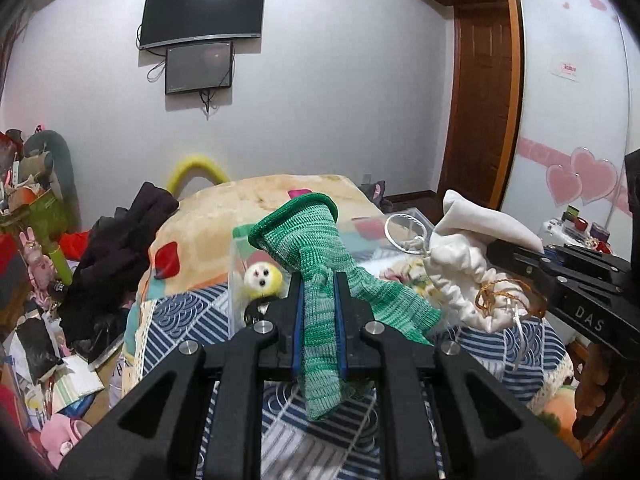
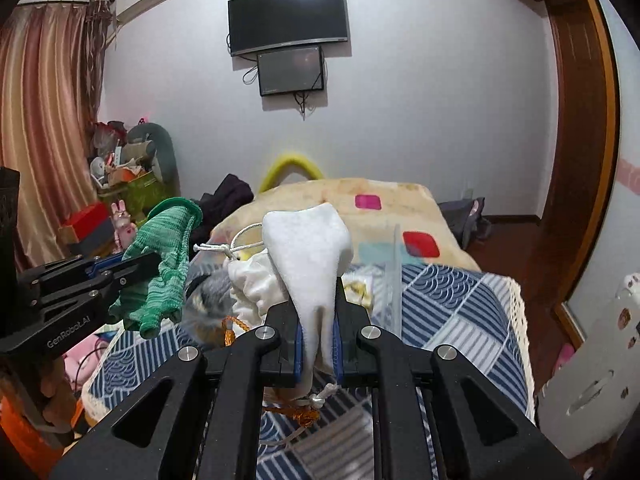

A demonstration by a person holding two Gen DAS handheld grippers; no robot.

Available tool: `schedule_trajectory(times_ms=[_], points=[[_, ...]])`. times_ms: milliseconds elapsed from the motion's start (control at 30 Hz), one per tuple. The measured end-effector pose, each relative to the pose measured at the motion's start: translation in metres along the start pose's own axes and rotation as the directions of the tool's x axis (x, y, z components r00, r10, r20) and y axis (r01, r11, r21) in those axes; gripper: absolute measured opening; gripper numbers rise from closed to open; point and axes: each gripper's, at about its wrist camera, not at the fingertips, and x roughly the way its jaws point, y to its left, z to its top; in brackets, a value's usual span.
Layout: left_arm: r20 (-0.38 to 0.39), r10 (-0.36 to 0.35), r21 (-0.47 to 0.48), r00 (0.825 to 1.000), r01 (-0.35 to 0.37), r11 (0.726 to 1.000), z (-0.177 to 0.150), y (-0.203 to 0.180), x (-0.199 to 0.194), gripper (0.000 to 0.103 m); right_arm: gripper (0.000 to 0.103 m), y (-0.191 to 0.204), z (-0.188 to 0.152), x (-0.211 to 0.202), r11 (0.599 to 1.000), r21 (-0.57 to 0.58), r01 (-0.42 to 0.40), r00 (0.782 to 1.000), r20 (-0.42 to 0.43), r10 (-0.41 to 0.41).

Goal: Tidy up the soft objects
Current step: 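Lower the green glove into the box with the left tool while the right tool drops the white cloth in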

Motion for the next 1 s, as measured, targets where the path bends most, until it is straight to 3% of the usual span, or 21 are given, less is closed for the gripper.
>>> schedule_trajectory(times_ms=[333,600,767,867,1000], points=[[-0.051,-0.008,-0.051,0.999,0.006,0.999,0.013,0.009,0.046,0.013,0.010,0.000,0.013,0.033,0.999,0.019,0.025,1.000,-0.005,-0.025],[-0.142,-0.014,-0.073,0.990,0.003,0.997,0.004,0.009,0.096,0.013,0.010,-0.004,-0.004,0.076,0.999,0.035,0.037,0.992,-0.123,-0.032],[-0.160,-0.005,-0.051,0.987,-0.004,0.999,-0.002,0.004,0.111,0.014,0.011,-0.003,-0.014,0.088,0.999,0.016,0.044,0.983,-0.177,-0.041],[-0.163,0.012,-0.032,0.987,-0.017,0.999,-0.004,0.000,0.113,0.024,0.013,0.004,-0.014,0.082,0.998,-0.030,0.059,0.982,-0.178,-0.063],[-0.173,0.015,-0.046,0.985,-0.023,0.999,-0.005,0.003,0.112,0.043,0.026,0.004,-0.011,0.071,0.997,-0.050,0.065,0.983,-0.167,-0.073]])
